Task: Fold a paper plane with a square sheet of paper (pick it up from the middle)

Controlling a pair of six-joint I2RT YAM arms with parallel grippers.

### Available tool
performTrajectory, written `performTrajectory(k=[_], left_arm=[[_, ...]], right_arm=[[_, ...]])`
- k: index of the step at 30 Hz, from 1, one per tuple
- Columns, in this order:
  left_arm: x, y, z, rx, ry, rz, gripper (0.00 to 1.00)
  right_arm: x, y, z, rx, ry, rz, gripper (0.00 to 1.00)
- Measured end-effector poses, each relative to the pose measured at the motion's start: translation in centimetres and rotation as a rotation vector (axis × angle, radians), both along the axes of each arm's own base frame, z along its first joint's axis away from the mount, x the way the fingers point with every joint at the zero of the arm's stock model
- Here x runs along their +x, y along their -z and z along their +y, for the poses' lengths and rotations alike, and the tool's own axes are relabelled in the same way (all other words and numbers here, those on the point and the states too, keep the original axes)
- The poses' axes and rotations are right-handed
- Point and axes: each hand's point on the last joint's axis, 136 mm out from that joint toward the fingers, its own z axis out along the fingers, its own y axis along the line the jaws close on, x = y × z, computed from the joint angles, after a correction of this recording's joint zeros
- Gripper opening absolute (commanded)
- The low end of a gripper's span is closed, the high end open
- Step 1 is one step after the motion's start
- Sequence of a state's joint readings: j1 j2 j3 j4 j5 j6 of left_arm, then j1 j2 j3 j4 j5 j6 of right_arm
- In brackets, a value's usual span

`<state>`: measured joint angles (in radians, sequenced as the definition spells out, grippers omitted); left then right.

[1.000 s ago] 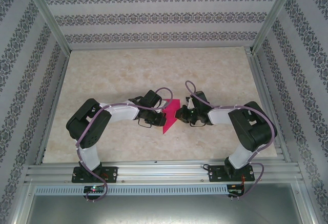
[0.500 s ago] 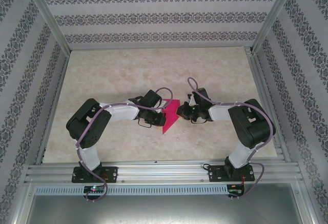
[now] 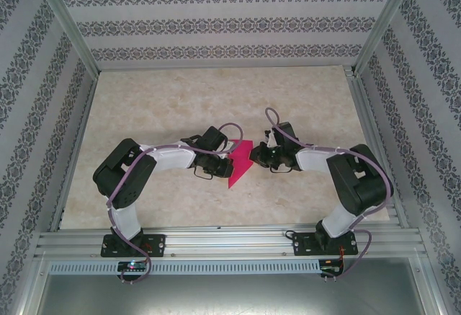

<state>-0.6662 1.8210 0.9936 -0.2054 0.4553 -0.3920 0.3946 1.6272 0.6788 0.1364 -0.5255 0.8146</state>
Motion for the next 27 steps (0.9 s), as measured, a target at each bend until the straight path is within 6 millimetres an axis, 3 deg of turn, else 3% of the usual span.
performTrajectory(k=[3, 7, 18, 21, 27], left_arm=[[0.0, 0.0, 0.0, 0.0, 0.0, 0.0, 0.07], [0.0, 0.0, 0.0, 0.002, 0.0, 0.002, 0.07], [0.0, 0.0, 0.1, 0.011, 0.001, 0.004, 0.08], [0.0, 0.0, 0.2, 0.013, 0.0, 0.002, 0.12], [0.3, -0.6, 1.2, 0.061, -0.025, -0.024, 0.34]], right_arm=[[0.1, -1.2, 0.6, 0.029, -0.018, -0.033, 0.13], [-0.6, -1.3, 2.0, 0.051, -0.055, -0.028, 0.13], [-1.1, 2.2, 2.3, 0.032, -0.065, 0.046, 0.11], [-1.0, 2.3, 2.3, 0.032, -0.065, 0.04, 0.1], [-1.0, 2.3, 2.3, 0.033, -0.066, 0.036, 0.1]])
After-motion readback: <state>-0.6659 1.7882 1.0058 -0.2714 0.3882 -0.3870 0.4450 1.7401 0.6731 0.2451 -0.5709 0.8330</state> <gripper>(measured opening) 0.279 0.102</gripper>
